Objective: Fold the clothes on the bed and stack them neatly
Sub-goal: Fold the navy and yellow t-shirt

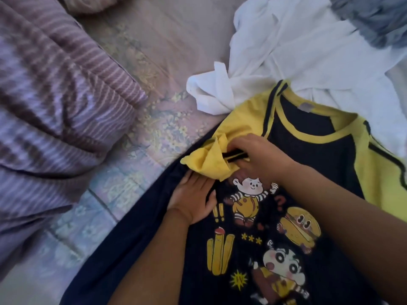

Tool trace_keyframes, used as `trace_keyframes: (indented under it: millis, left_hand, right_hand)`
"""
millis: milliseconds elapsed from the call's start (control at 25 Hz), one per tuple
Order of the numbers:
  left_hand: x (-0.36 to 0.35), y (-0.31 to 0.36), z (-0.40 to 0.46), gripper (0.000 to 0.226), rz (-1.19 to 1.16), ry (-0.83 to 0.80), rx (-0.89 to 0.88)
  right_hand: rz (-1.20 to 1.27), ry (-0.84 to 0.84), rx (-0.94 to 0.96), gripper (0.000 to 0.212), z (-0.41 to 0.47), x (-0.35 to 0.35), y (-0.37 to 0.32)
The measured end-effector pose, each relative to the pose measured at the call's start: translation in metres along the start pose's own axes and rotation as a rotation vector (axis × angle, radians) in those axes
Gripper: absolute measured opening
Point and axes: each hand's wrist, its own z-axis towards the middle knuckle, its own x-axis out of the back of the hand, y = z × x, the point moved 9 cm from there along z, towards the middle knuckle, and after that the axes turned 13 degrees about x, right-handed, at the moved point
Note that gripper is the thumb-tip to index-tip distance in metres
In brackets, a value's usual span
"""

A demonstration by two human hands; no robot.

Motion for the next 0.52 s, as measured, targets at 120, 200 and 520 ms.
trace_keyframes:
  millis: [120, 200, 520]
  left_hand:
    - [0.064, 0.012, -0.031, 0.033, -0.201, 0.37, -0.145]
    - [0.108, 0.01, -0.067, 0.019, -0.409, 0.61, -0.231]
    - [0.147, -0.048, 0.0, 0.058, -1.461, 0.13, 0.77]
  right_hand:
    - [0.265, 0.161, -0.163, 0.026, -0.016, 0.023, 0.009]
    - [0.271, 0.2, -0.182, 0.027, -0.032, 0.039, 0.01]
    - [0.183, 0.303, -0.158, 0.03, -0.072, 0.067, -0.016]
